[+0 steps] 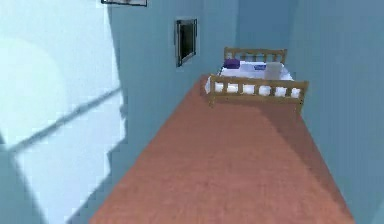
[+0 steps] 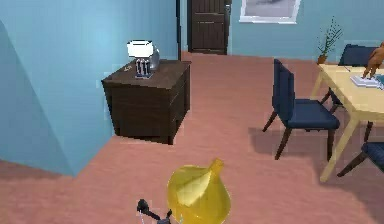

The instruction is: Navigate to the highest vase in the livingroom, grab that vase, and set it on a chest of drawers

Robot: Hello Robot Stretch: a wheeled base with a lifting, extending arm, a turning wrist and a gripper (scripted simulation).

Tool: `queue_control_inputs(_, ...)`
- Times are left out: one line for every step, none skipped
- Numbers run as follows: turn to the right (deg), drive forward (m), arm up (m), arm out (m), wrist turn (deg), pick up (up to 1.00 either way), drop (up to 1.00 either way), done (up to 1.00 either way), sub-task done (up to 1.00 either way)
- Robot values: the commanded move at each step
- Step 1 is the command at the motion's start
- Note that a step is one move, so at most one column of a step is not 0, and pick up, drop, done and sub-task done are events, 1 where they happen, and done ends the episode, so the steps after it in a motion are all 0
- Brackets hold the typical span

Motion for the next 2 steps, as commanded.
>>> queue_control_inputs(-6.0, 0.0, 0.0, 0.0, 0.0, 0.0, 0.0, 0.0, 0.0)
queue_control_inputs(0.0, 0.1, 0.0, 0.0, 0.0, 0.0, 0.0, 0.0, 0.0)
